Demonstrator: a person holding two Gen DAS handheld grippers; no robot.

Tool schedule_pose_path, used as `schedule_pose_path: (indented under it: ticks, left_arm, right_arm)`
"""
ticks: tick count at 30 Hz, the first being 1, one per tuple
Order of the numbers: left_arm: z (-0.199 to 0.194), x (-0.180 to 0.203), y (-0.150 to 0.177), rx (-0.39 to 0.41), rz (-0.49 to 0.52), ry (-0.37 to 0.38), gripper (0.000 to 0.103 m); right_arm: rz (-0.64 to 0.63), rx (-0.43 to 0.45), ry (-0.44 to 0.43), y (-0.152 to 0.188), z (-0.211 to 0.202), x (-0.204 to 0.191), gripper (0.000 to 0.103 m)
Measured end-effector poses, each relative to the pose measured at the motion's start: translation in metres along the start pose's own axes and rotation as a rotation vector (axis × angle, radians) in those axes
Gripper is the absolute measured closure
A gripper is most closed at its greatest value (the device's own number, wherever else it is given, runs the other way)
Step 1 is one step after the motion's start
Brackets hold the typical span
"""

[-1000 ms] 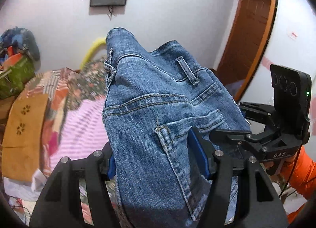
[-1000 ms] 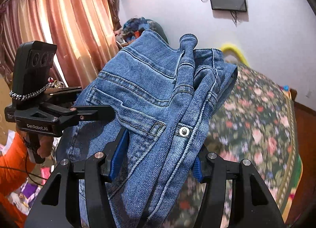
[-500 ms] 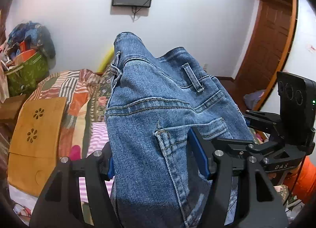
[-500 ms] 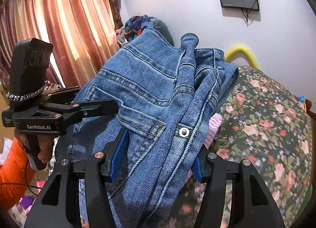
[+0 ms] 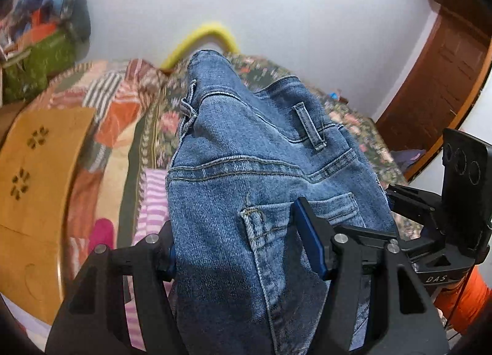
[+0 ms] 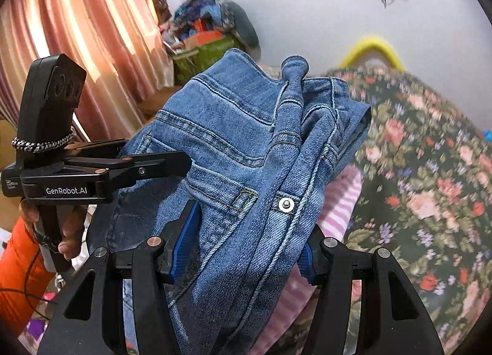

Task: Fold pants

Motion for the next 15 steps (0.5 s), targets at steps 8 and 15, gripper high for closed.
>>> schedule_pose_path:
  ticks: [8,15]
  left_arm:
    - [0.038,-0.018,0.023,-0.055,0.066,-0.071,0.042]
    - [0.003,-0.025,0.022,0.006,0.079,-0.18,0.043]
  right_arm:
    - [0.047,-0.077,-0.027,0.033,0.033,0.018,0.05]
    - [0.04,-0.086,0.003,0.038,0.012,0.021,0.05]
Point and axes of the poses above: each gripper's, at about its wrist camera, not at the fingertips, and z roughly the way its jaws point, x to its right, y to its underside, the point moved 10 cm from there along z, roughly the way its jaws point, and after that the axes turned 7 degrees about -z, right-handed, at the moved point
